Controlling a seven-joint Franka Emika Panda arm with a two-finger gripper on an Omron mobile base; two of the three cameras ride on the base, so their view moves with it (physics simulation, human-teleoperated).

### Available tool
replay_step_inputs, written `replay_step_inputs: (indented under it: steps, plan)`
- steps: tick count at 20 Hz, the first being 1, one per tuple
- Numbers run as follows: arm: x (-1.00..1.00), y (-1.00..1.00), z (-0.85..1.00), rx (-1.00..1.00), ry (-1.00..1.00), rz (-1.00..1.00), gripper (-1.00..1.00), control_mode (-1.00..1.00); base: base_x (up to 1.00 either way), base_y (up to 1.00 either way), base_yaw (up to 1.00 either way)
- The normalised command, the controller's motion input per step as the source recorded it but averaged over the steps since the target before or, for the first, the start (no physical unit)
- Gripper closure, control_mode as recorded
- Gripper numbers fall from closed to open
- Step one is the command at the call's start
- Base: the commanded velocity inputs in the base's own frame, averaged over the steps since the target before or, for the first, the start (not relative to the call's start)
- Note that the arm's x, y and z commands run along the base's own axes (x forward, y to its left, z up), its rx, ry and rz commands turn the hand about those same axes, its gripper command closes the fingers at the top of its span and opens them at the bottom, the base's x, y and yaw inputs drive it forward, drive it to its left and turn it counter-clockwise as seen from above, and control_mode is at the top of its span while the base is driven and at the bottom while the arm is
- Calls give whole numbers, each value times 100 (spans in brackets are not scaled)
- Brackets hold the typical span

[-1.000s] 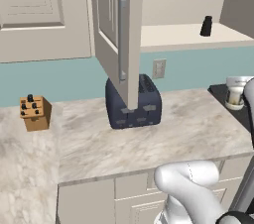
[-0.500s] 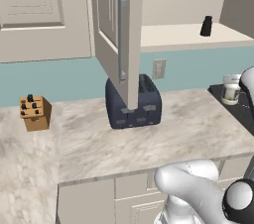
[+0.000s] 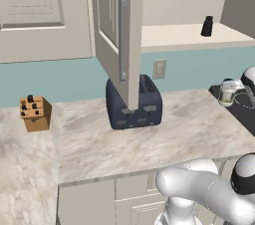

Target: Collect the turmeric, mayonnaise, and shaker from the cabinet and place them next to the stove.

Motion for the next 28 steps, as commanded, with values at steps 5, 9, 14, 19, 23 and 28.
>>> replay_step_inputs:
  steps: [5,9,14,19,23,28]
  plan:
    - [43,-19,-42,0,-2,12,100,-100,0,0,0]
    - [41,-22,-38,0,-1,12,100,-100,0,0,0]
    - [35,-22,-35,0,-2,9,100,-100,0,0,0]
    - [25,-29,-30,0,-1,5,100,-100,0,0,0]
    - [19,-19,-26,0,0,5,100,-100,0,0,0]
    - [21,-8,-26,0,0,5,100,-100,0,0,0]
